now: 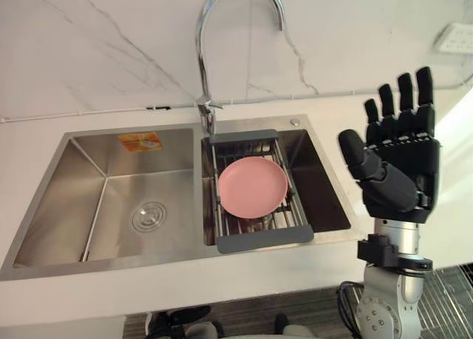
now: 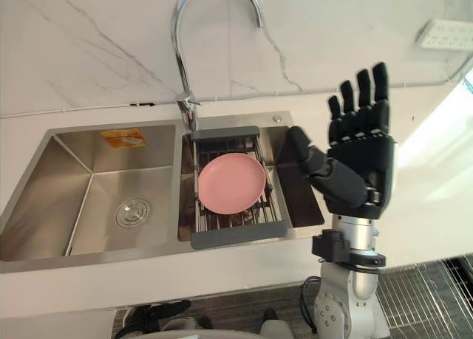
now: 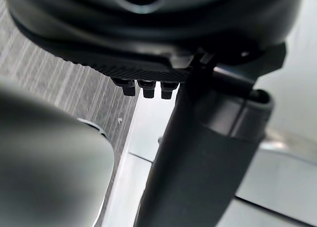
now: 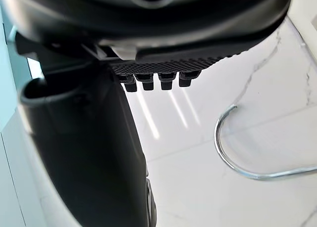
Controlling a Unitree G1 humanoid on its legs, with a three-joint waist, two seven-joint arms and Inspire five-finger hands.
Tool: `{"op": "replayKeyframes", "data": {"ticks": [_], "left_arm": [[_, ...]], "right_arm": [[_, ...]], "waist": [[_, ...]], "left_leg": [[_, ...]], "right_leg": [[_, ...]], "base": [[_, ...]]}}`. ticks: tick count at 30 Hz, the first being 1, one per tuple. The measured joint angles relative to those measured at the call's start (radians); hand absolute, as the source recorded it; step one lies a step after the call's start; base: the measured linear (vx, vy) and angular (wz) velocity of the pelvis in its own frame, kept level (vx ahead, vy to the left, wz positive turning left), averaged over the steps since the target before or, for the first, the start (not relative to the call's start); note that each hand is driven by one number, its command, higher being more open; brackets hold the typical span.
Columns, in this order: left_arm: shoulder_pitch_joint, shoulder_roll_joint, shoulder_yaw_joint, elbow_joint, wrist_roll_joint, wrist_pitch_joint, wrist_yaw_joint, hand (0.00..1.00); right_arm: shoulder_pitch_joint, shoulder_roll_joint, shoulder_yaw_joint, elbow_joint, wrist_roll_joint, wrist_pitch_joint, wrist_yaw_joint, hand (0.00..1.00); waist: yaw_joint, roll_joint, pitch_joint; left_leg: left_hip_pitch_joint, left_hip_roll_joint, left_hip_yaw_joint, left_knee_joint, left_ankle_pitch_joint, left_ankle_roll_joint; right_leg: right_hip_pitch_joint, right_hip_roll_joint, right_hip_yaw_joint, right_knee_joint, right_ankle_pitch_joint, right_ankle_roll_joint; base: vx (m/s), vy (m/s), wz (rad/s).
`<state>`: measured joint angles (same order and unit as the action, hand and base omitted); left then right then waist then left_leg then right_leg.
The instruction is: Walk over to the sink, pick up the cup, carry it to the dishwasher, place the cup inside the dishwasher, then close the dishwasher door
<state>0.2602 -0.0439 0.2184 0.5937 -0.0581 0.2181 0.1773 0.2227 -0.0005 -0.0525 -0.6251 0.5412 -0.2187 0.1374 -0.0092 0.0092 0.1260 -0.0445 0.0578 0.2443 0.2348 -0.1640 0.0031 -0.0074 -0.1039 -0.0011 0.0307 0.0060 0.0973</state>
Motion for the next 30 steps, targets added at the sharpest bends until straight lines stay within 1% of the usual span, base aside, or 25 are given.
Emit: {"op": "replayKeyframes", "data": {"ticks": [3, 5, 6, 11, 14, 15, 16, 17, 18, 19, 20, 21, 22, 24, 25, 26, 27, 28, 29, 30], "left_arm": [[0.008, 0.014, -0.003, 0.006, 0.001, 0.007, 0.015, 1.00], [0.015, 0.018, -0.003, 0.007, 0.000, 0.008, 0.032, 1.00], [0.063, 0.007, -0.006, 0.011, -0.023, 0.012, 0.057, 1.00], [0.067, 0.007, -0.006, 0.014, -0.023, 0.011, 0.054, 1.00], [0.050, 0.005, 0.015, 0.053, -0.034, -0.029, 0.025, 1.00], [0.037, 0.006, 0.026, 0.076, -0.043, -0.051, 0.013, 1.00], [0.030, 0.007, 0.032, 0.086, -0.043, -0.061, 0.008, 1.00], [0.019, 0.012, 0.040, 0.110, -0.046, -0.084, -0.003, 1.00], [0.002, 0.027, 0.048, 0.148, -0.064, -0.111, -0.014, 1.00], [-0.009, 0.033, 0.049, 0.169, -0.068, -0.124, -0.019, 1.00], [-0.025, 0.048, 0.047, 0.215, -0.081, -0.150, -0.033, 1.00], [-0.043, 0.067, 0.041, 0.252, -0.094, -0.177, -0.048, 1.00], [-0.051, 0.076, 0.039, 0.268, -0.105, -0.189, -0.055, 1.00], [-0.066, 0.110, 0.033, 0.310, -0.109, -0.226, -0.076, 1.00], [-0.066, 0.120, 0.029, 0.318, -0.107, -0.237, -0.076, 1.00], [-0.064, 0.137, 0.027, 0.355, -0.098, -0.244, -0.074, 1.00], [-0.057, 0.153, 0.028, 0.387, -0.097, -0.240, -0.073, 1.00], [-0.054, 0.161, 0.029, 0.399, -0.097, -0.237, -0.073, 1.00], [-0.041, 0.167, 0.034, 0.405, -0.099, -0.232, -0.071, 1.00], [-0.040, 0.167, 0.054, 0.403, -0.100, -0.233, -0.072, 1.00]], "right_arm": [[0.019, 0.000, 0.001, -0.029, 0.006, -0.001, 0.006, 1.00], [0.052, -0.002, -0.004, -0.055, 0.007, -0.007, 0.006, 1.00], [0.105, -0.027, -0.010, -0.046, 0.006, -0.013, 0.059, 1.00], [0.105, -0.030, -0.010, -0.046, 0.006, -0.013, 0.059, 1.00], [0.101, -0.046, -0.011, -0.036, 0.006, -0.013, 0.061, 1.00], [0.094, -0.055, -0.014, -0.022, 0.005, -0.012, 0.063, 1.00], [0.091, -0.059, -0.019, -0.014, 0.004, -0.010, 0.064, 1.00], [0.084, -0.070, -0.031, 0.004, 0.000, 0.000, 0.066, 1.00], [0.061, -0.088, -0.050, 0.032, -0.018, 0.020, 0.072, 1.00], [0.048, -0.102, -0.063, 0.051, -0.034, 0.030, 0.074, 1.00], [0.015, -0.143, -0.090, 0.101, -0.066, 0.051, 0.077, 1.00], [-0.015, -0.191, -0.120, 0.149, -0.121, 0.080, 0.079, 1.00], [-0.029, -0.215, -0.131, 0.166, -0.157, 0.096, 0.079, 1.00], [-0.064, -0.294, -0.140, 0.188, -0.327, 0.143, 0.085, 1.00], [-0.066, -0.312, -0.138, 0.187, -0.379, 0.146, 0.094, 1.00], [-0.069, -0.346, -0.138, 0.183, -0.450, 0.151, 0.105, 1.00], [-0.074, -0.377, -0.140, 0.182, -0.532, 0.155, 0.105, 1.00], [-0.079, -0.392, -0.140, 0.182, -0.565, 0.161, 0.105, 1.00], [-0.096, -0.419, -0.140, 0.182, -0.618, 0.175, 0.113, 1.00], [-0.117, -0.439, -0.144, 0.182, -0.671, 0.182, 0.128, 1.00]], "waist": [[-0.005, -0.001, -0.002], [-0.008, -0.001, -0.017], [-0.001, 0.001, -0.155], [0.003, 0.001, -0.153], [0.014, 0.000, -0.145], [0.015, -0.005, -0.128], [0.015, -0.006, -0.120], [0.015, -0.013, -0.106], [0.015, -0.015, -0.092], [0.014, -0.016, -0.087], [0.013, -0.023, -0.076], [0.014, -0.033, -0.067], [0.015, -0.039, -0.061], [0.015, -0.056, -0.036], [0.016, -0.059, -0.033], [0.017, -0.065, -0.029], [0.005, -0.076, -0.023], [0.002, -0.079, -0.021], [-0.005, -0.092, -0.014], [-0.004, -0.101, -0.007]], "left_leg": [[0.036, -0.004, 0.018, -0.054, 0.019, -0.014], [0.040, 0.000, 0.020, -0.067, 0.029, -0.020], [0.019, 0.008, 0.012, -0.057, 0.044, -0.022], [0.018, 0.009, 0.010, -0.055, 0.045, -0.021], [0.023, 0.016, 0.004, -0.047, 0.046, -0.019], [0.032, 0.020, 0.003, -0.043, 0.046, -0.019], [0.037, 0.022, 0.001, -0.040, 0.046, -0.019], [0.043, 0.024, -0.003, -0.034, 0.045, -0.020], [0.051, 0.026, -0.004, -0.027, 0.044, -0.022], [0.052, 0.026, -0.005, -0.022, 0.043, -0.023], [0.055, 0.029, -0.009, -0.014, 0.043, -0.024], [0.056, 0.029, -0.012, -0.007, 0.038, -0.033], [0.057, 0.030, -0.011, -0.003, 0.036, -0.036], [0.065, 0.029, -0.017, -0.014, 0.032, -0.055], [0.069, 0.029, -0.018, -0.019, 0.032, -0.055], [0.075, 0.032, -0.016, -0.024, 0.032, -0.055], [0.080, 0.032, -0.014, -0.023, 0.031, -0.053], [0.083, 0.033, -0.013, -0.023, 0.031, -0.052], [0.086, 0.035, -0.012, -0.020, 0.030, -0.051], [0.086, 0.039, -0.012, -0.019, 0.034, -0.045]], "right_leg": [[0.005, 0.003, 0.015, -0.023, 0.012, -0.004], [0.006, 0.010, 0.016, -0.040, 0.018, -0.012], [0.026, 0.025, 0.009, -0.119, 0.072, -0.020], [0.028, 0.024, 0.005, -0.115, 0.072, -0.019], [0.030, 0.025, -0.004, -0.094, 0.064, -0.021], [0.031, 0.025, -0.007, -0.074, 0.049, -0.025], [0.031, 0.024, -0.010, -0.060, 0.035, -0.030], [0.031, 0.024, -0.030, -0.037, 0.020, -0.027], [0.031, 0.021, -0.049, -0.012, 0.010, -0.029], [0.031, 0.020, -0.055, -0.003, 0.008, -0.030], [0.030, 0.017, -0.062, 0.012, 0.003, -0.030], [0.029, 0.014, -0.089, 0.025, -0.001, -0.031], [0.029, 0.012, -0.104, 0.029, -0.001, -0.032], [0.029, 0.009, -0.119, 0.026, -0.001, -0.033], [0.029, 0.009, -0.121, 0.021, -0.001, -0.034], [0.029, 0.006, -0.129, 0.016, 0.003, -0.040], [0.032, 0.004, -0.140, 0.017, 0.010, -0.040], [0.033, 0.004, -0.142, 0.017, 0.019, -0.041], [0.036, 0.007, -0.144, 0.014, 0.026, -0.043], [0.040, 0.012, -0.145, 0.006, 0.034, -0.043]], "base": [[-0.04, -0.012, -0.23], [-0.02, -0.040, -0.08], [0.00, 0.000, 0.00], [0.00, 0.000, 0.01], [-0.01, -0.006, 0.07], [-0.05, -0.011, 0.04], [-0.08, -0.010, 0.07], [-0.09, -0.016, 0.06], [-0.09, -0.019, 0.05], [-0.10, -0.012, 0.03], [-0.13, -0.009, 0.05], [-0.13, -0.015, 0.02], [-0.11, -0.022, -0.07], [-0.08, -0.007, -0.30], [-0.06, 0.004, -0.47], [0.00, 0.004, -0.34], [0.02, 0.003, -0.24], [0.05, -0.016, -0.06], [0.05, -0.030, -0.03], [0.06, -0.039, -0.03]]}}
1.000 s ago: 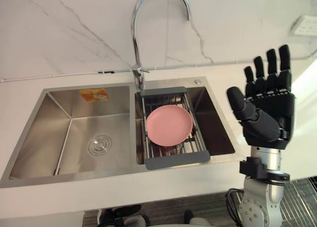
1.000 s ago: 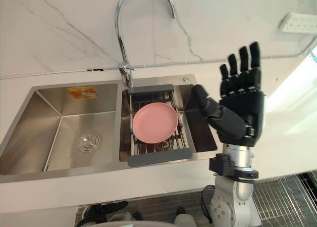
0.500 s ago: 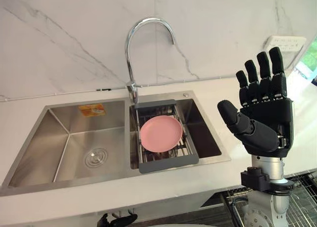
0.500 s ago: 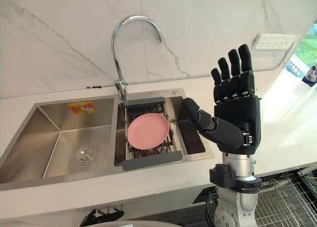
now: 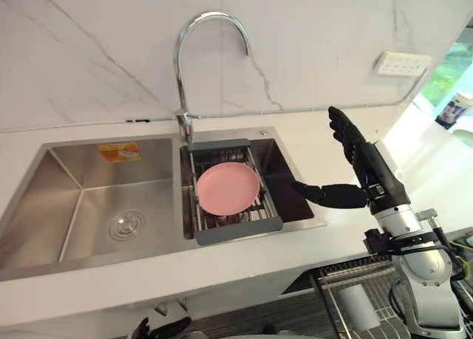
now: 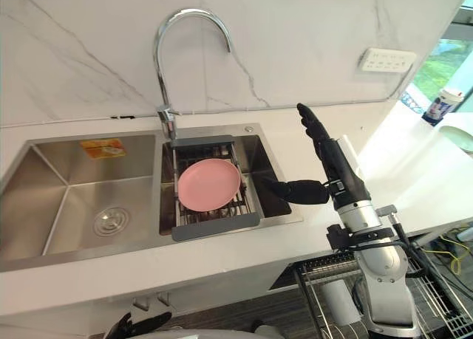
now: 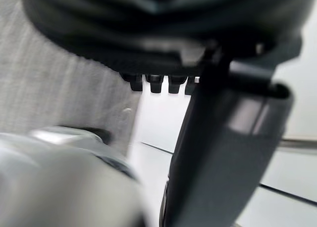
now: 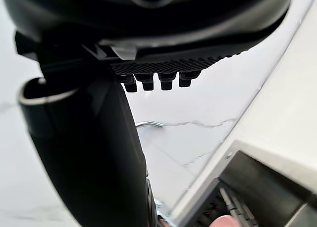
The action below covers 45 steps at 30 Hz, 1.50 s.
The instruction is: Walk over to the sink, pick up the cup, carry it to the dishwasher, place the cup inside the dishwasher, then close the dishwasher door
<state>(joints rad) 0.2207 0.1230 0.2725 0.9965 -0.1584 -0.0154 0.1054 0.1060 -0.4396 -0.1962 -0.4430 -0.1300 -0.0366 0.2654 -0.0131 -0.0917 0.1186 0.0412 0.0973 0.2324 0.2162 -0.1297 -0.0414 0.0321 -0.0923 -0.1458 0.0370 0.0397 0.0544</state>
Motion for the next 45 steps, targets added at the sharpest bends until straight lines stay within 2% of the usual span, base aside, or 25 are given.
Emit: {"op": "replayKeyframes", "data": {"ticks": [8, 14, 18, 24, 31, 45], "left_arm": [[-0.014, 0.007, 0.015, -0.004, 0.028, 0.024, -0.003, 1.00], [-0.036, 0.014, 0.035, -0.004, 0.041, 0.046, -0.007, 1.00], [-0.044, 0.014, 0.049, -0.005, 0.042, 0.057, -0.013, 1.00], [-0.054, 0.014, 0.071, -0.009, 0.064, 0.060, -0.020, 1.00], [-0.056, 0.015, 0.075, -0.013, 0.080, 0.062, -0.019, 1.00], [-0.056, 0.017, 0.073, -0.031, 0.078, 0.078, -0.018, 1.00]], "right_arm": [[-0.177, -0.097, 0.062, 0.000, -0.267, 0.007, 0.180, 1.00], [-0.267, -0.129, 0.187, 0.005, -0.317, -0.009, 0.302, 1.00], [-0.342, -0.147, 0.252, 0.056, -0.325, -0.031, 0.344, 1.00], [-0.385, -0.150, 0.308, 0.129, -0.369, -0.070, 0.350, 1.00], [-0.448, -0.153, 0.365, 0.208, -0.484, -0.127, 0.349, 1.00], [-0.470, -0.156, 0.441, 0.283, -0.501, -0.130, 0.349, 1.00]], "waist": [[0.001, -0.006, 0.008], [0.020, -0.022, 0.025], [0.027, -0.029, 0.028], [0.051, -0.039, 0.031], [0.058, -0.040, 0.030], [0.075, -0.048, 0.025]], "left_leg": [[0.014, 0.008, 0.000, 0.001, -0.013, 0.010], [0.019, 0.010, -0.003, 0.000, -0.018, 0.009], [0.019, 0.003, -0.016, -0.002, -0.018, 0.010], [0.007, 0.001, -0.029, -0.008, -0.019, 0.010], [0.002, -0.001, -0.032, -0.020, -0.018, 0.010], [-0.013, -0.010, -0.035, -0.033, -0.018, 0.010]], "right_leg": [[0.046, 0.014, -0.003, -0.059, 0.026, 0.005], [0.061, 0.013, -0.006, -0.075, 0.030, 0.007], [0.073, 0.012, -0.018, -0.085, 0.031, 0.009], [0.074, 0.012, -0.028, -0.095, 0.031, 0.010], [0.071, 0.013, -0.032, -0.103, 0.031, 0.010], [0.052, 0.010, -0.035, -0.105, 0.032, 0.010]], "base": [[0.04, -0.012, -0.01], [0.00, 0.001, 0.01], [-0.01, 0.000, 0.09], [0.01, -0.003, 0.07], [0.00, -0.002, 0.01], [0.00, 0.000, 0.00]]}}
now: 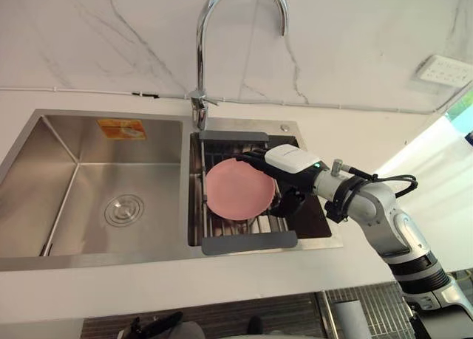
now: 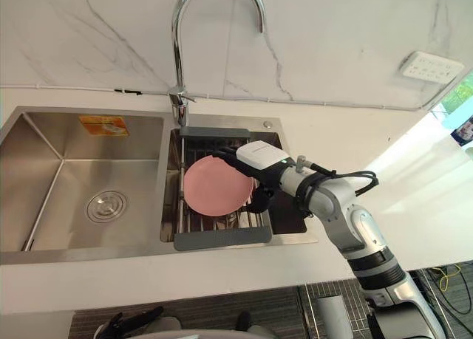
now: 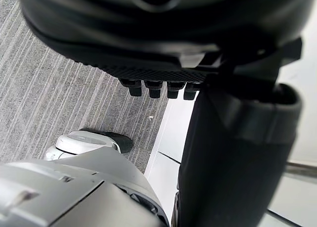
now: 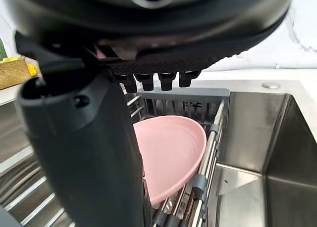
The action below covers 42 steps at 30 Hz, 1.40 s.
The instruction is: Walk over to the sink, pick up the cup, carry it to the dishwasher, place the cup inside the dishwasher, then close the dishwasher door
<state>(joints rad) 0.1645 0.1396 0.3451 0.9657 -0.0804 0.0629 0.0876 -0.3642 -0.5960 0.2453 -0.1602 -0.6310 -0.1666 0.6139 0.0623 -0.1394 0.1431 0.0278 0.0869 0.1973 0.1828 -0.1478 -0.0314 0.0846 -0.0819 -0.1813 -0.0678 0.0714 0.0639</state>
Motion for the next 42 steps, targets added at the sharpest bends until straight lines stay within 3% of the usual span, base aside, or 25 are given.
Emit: {"op": "replayKeyframes", "data": {"ticks": [25, 42], "left_arm": [[-0.002, 0.010, -0.022, -0.021, -0.021, 0.037, 0.001, 1.00], [-0.008, 0.026, -0.081, -0.021, -0.049, 0.055, 0.022, 1.00]], "right_arm": [[0.001, 0.000, 0.063, 0.002, -0.042, -0.024, 0.017, 1.00], [0.064, 0.013, 0.080, 0.003, -0.249, -0.059, -0.057, 1.00]], "waist": [[0.005, 0.002, -0.004], [0.005, 0.014, -0.018]], "left_leg": [[-0.026, -0.003, -0.005, 0.001, 0.002, 0.002], [-0.046, -0.003, -0.002, 0.006, 0.002, 0.002]], "right_leg": [[-0.023, -0.003, -0.005, 0.000, 0.001, -0.001], [-0.042, -0.003, -0.001, 0.001, 0.007, -0.005]], "base": [[0.00, -0.001, 0.00], [-0.01, -0.003, 0.00]]}}
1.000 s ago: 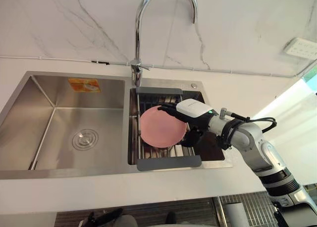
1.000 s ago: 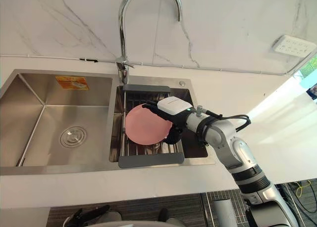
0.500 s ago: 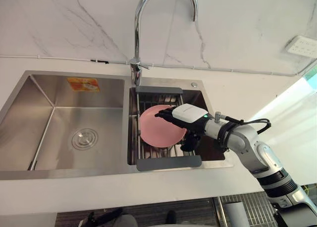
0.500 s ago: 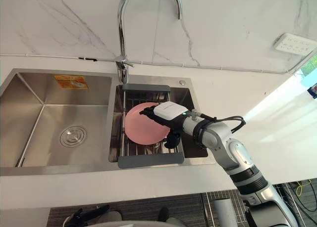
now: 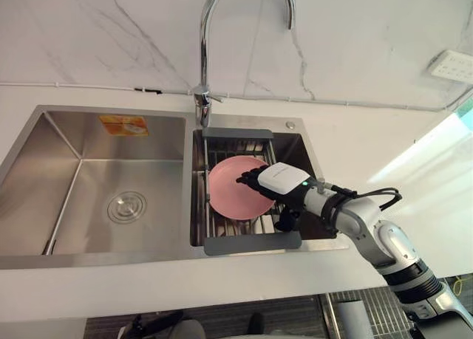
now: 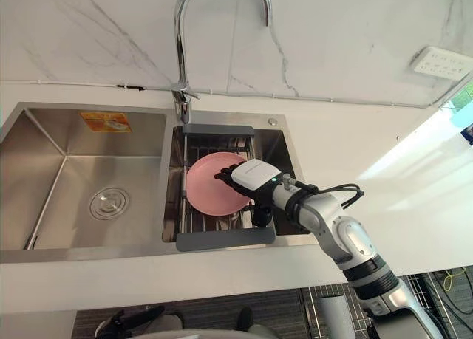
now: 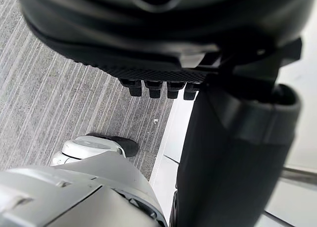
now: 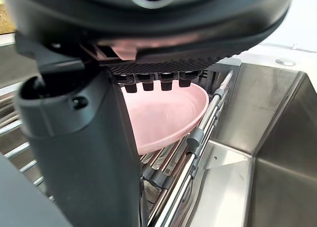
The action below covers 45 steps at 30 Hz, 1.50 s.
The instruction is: Walk over to the sink, pick up the cup, carry it to the dishwasher, place the cup inside the dishwasher, then close the dishwasher door
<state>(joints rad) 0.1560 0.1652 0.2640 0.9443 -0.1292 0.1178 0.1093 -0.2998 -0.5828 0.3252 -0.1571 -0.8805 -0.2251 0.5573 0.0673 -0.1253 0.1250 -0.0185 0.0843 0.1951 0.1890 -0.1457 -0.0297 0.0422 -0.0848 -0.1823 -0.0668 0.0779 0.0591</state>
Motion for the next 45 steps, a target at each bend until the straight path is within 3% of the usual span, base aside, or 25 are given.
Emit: {"op": "replayKeyframes", "data": {"ticks": [3, 4, 15, 19, 30, 45], "left_arm": [[0.000, 0.001, -0.009, 0.000, -0.008, 0.003, 0.001, 1.00], [0.000, 0.001, -0.010, 0.000, -0.009, 0.003, 0.001, 1.00], [-0.001, -0.005, -0.028, 0.002, -0.013, 0.007, 0.002, 1.00], [-0.001, -0.009, -0.037, 0.002, -0.017, 0.005, 0.002, 1.00], [0.000, -0.017, -0.036, 0.005, -0.020, -0.002, 0.003, 1.00], [0.015, -0.030, -0.049, 0.004, -0.029, -0.010, 0.004, 1.00]], "right_arm": [[0.000, 0.001, 0.012, 0.002, -0.045, -0.003, -0.025, 1.00], [0.000, 0.002, 0.016, 0.003, -0.053, -0.003, -0.033, 0.00], [0.036, 0.017, 0.016, 0.019, -0.187, -0.016, -0.222, 0.00], [0.036, 0.035, 0.025, 0.018, -0.247, -0.075, -0.309, 0.00], [0.039, 0.040, 0.010, 0.024, -0.289, -0.066, -0.457, 0.00], [0.089, 0.041, -0.131, -0.059, -0.137, 0.010, -0.480, 0.00]], "waist": [[0.000, 0.003, -0.001], [0.000, 0.004, -0.001], [-0.001, 0.024, -0.011], [-0.003, 0.032, -0.014], [-0.008, 0.040, -0.010], [-0.030, 0.066, -0.018]], "left_leg": [[-0.001, 0.000, 0.001, 0.002, 0.000, 0.000], [-0.002, 0.000, 0.001, 0.003, 0.000, 0.000], [-0.012, -0.001, 0.002, 0.006, 0.000, 0.000], [-0.014, 0.000, 0.002, 0.006, 0.002, 0.001], [-0.014, -0.002, 0.001, 0.006, 0.004, 0.002], [-0.004, -0.008, -0.004, -0.011, 0.014, 0.005]], "right_leg": [[-0.001, 0.000, 0.001, 0.000, 0.002, 0.000], [-0.001, 0.000, 0.001, 0.000, 0.002, 0.000], [-0.012, -0.001, 0.003, 0.000, 0.005, 0.000], [-0.013, -0.001, 0.003, -0.001, 0.005, 0.000], [-0.013, -0.002, 0.002, -0.001, 0.005, 0.001], [-0.004, -0.006, -0.007, -0.006, 0.005, 0.001]], "base": [[-0.04, -0.009, -0.01], [-0.04, -0.010, -0.01], [-0.02, -0.005, 0.00], [-0.02, -0.008, 0.00], [-0.01, -0.003, 0.00], [0.00, 0.000, 0.01]]}}
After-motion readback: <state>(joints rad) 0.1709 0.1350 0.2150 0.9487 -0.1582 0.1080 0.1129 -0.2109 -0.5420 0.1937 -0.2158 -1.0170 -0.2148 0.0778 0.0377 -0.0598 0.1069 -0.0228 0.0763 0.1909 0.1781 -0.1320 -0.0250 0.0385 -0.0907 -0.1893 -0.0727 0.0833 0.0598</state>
